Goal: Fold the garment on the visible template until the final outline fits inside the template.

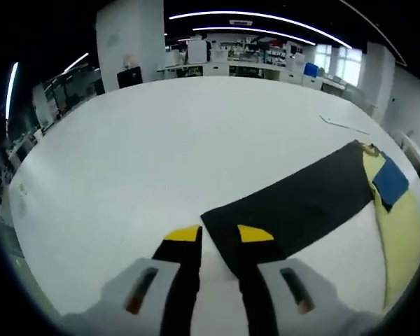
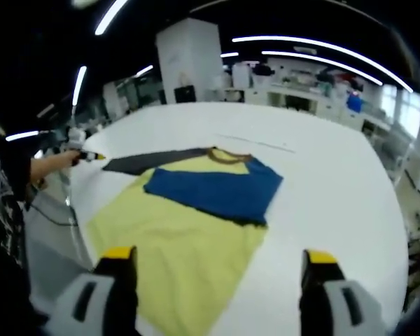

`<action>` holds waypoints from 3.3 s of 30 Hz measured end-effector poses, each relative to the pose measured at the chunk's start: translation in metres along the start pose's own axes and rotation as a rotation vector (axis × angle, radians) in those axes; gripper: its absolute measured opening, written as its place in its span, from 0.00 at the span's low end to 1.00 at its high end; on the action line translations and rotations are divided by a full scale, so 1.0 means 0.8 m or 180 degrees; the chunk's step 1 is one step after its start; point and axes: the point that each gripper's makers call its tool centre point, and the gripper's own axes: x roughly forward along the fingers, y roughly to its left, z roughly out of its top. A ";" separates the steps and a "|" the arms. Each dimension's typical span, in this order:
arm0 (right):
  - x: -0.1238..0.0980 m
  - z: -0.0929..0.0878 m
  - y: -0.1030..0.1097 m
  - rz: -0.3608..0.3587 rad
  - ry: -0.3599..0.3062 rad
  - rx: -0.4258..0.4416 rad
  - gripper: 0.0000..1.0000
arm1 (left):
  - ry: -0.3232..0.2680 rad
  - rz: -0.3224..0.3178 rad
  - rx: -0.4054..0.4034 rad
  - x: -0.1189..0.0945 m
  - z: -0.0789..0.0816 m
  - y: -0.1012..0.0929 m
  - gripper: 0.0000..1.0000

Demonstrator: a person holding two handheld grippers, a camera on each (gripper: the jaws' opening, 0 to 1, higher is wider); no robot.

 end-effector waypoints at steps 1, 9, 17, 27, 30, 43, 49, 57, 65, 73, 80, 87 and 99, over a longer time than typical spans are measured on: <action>0.000 0.000 0.001 0.0002 0.0000 -0.0004 0.99 | -0.0005 -0.0010 -0.0026 -0.001 -0.001 -0.001 0.21; -0.002 -0.001 0.005 0.0015 -0.0010 0.0001 0.99 | 0.0037 -0.0044 -0.0158 0.003 -0.018 -0.007 0.29; -0.007 0.001 0.005 0.0021 -0.0069 0.0012 0.99 | 0.0134 0.0009 -0.0225 0.003 -0.037 -0.011 0.30; -0.014 -0.003 0.002 -0.0013 -0.0072 0.0017 0.99 | 0.0227 0.0097 -0.0358 0.008 -0.048 -0.015 0.23; -0.015 -0.005 0.003 -0.0031 -0.0060 0.0014 0.99 | 0.0291 0.0184 -0.0311 0.004 -0.051 -0.018 0.18; -0.015 -0.019 0.004 -0.0088 0.0004 0.0021 0.99 | 0.0466 0.0418 -0.0432 -0.002 -0.054 -0.031 0.11; -0.016 -0.020 0.005 -0.0083 -0.0013 0.0056 0.99 | 0.0375 0.0402 -0.0658 0.000 -0.051 -0.028 0.04; -0.016 -0.018 0.010 -0.0032 -0.0064 0.0049 0.99 | 0.0370 0.0364 -0.0624 -0.003 -0.044 -0.031 0.01; -0.020 -0.012 0.016 0.0012 -0.0144 0.0018 0.99 | 0.0279 0.0302 -0.0569 -0.012 -0.030 -0.039 0.01; -0.019 -0.011 0.018 0.0037 -0.0157 -0.0002 0.99 | 0.0128 0.0213 -0.0539 -0.019 -0.012 -0.048 0.01; -0.020 -0.009 0.029 0.0073 -0.0160 -0.0053 0.99 | 0.0083 0.0132 -0.0554 -0.020 0.000 -0.061 0.01; -0.022 -0.011 0.044 0.0114 -0.0168 -0.0070 0.99 | 0.0038 0.0027 -0.0526 -0.015 0.015 -0.082 0.01; -0.023 -0.014 0.055 0.0130 -0.0156 -0.0084 0.99 | 0.0004 -0.0173 -0.0485 -0.009 0.032 -0.124 0.01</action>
